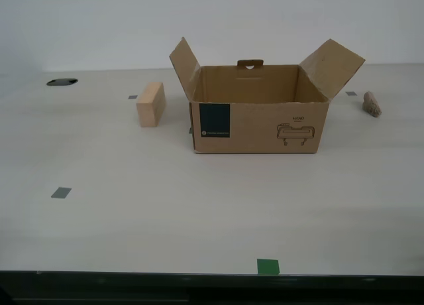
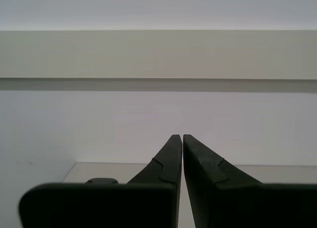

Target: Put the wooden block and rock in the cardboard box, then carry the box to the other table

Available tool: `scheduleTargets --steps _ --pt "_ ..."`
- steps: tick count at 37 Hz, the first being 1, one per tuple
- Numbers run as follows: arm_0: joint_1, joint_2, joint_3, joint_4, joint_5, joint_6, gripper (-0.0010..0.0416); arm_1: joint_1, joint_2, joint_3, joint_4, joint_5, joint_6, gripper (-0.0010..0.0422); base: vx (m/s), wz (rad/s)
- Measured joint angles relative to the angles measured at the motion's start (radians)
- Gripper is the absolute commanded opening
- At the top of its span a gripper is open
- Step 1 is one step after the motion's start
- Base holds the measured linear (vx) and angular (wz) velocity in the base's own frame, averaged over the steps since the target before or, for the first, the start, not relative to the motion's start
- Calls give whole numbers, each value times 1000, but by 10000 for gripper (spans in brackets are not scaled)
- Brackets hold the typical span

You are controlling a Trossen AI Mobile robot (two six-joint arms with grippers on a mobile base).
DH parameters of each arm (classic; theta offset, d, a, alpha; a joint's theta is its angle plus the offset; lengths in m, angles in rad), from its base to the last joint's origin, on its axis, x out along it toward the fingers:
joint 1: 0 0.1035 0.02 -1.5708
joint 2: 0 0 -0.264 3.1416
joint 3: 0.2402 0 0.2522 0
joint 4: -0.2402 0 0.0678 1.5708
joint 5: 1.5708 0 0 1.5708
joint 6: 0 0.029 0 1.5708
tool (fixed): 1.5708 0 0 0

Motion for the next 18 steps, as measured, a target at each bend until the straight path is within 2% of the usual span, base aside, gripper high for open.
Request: scheduleTargets --steps 18 --pt "0 0 0 0 0 0 0 0 0 0 0 0 0 0 0 0"
